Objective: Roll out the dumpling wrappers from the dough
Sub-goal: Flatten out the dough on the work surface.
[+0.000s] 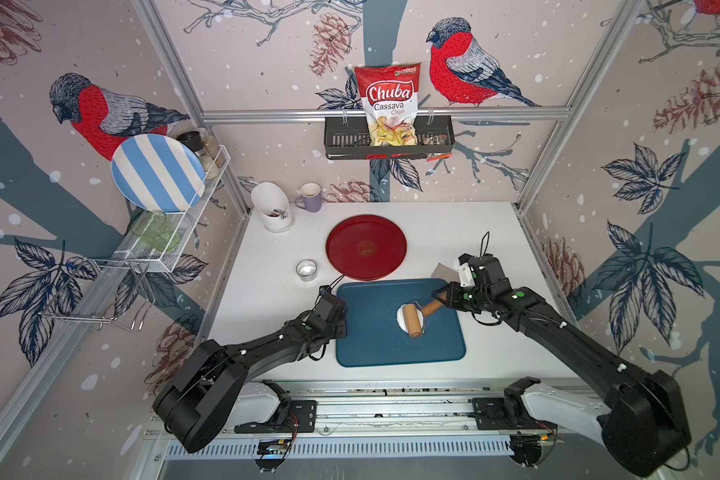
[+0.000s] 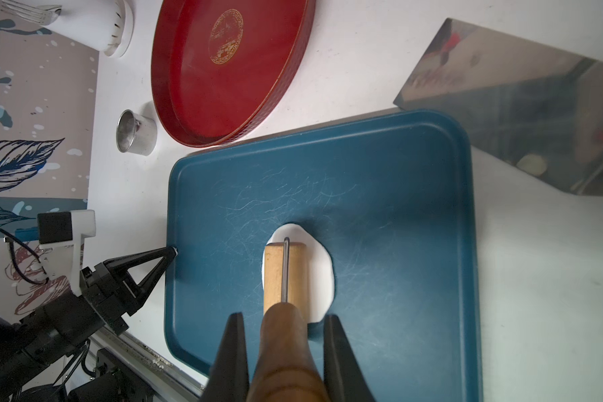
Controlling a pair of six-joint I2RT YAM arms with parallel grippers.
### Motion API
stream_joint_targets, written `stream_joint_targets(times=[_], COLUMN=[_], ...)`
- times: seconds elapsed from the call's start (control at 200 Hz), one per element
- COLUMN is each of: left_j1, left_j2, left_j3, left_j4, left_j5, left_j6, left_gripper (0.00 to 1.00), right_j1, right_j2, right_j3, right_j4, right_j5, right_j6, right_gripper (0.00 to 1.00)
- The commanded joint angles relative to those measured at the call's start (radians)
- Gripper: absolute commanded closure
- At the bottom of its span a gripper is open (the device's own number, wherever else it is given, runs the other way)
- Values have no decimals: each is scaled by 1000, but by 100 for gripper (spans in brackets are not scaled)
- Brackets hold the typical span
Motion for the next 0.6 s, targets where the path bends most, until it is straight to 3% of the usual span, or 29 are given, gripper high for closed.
stream_joint_targets(times=[0.0, 0.195, 0.595], left_j1=[-1, -2, -3], left_j2=[9, 13, 12], left_j3=[-1, 1, 1], left_j4=[-61, -61, -62], left_j5=[13, 13, 13], left_j6=[10, 11, 10], left_gripper=[100, 100, 100], right_j1=[17, 80, 173], right_j2=[5, 10, 40], right_j3=[-25, -39, -35], right_j4=[-24, -16, -25], right_j5=[37, 110, 135], right_j6=[-23, -18, 2], right_gripper=[100, 100, 100])
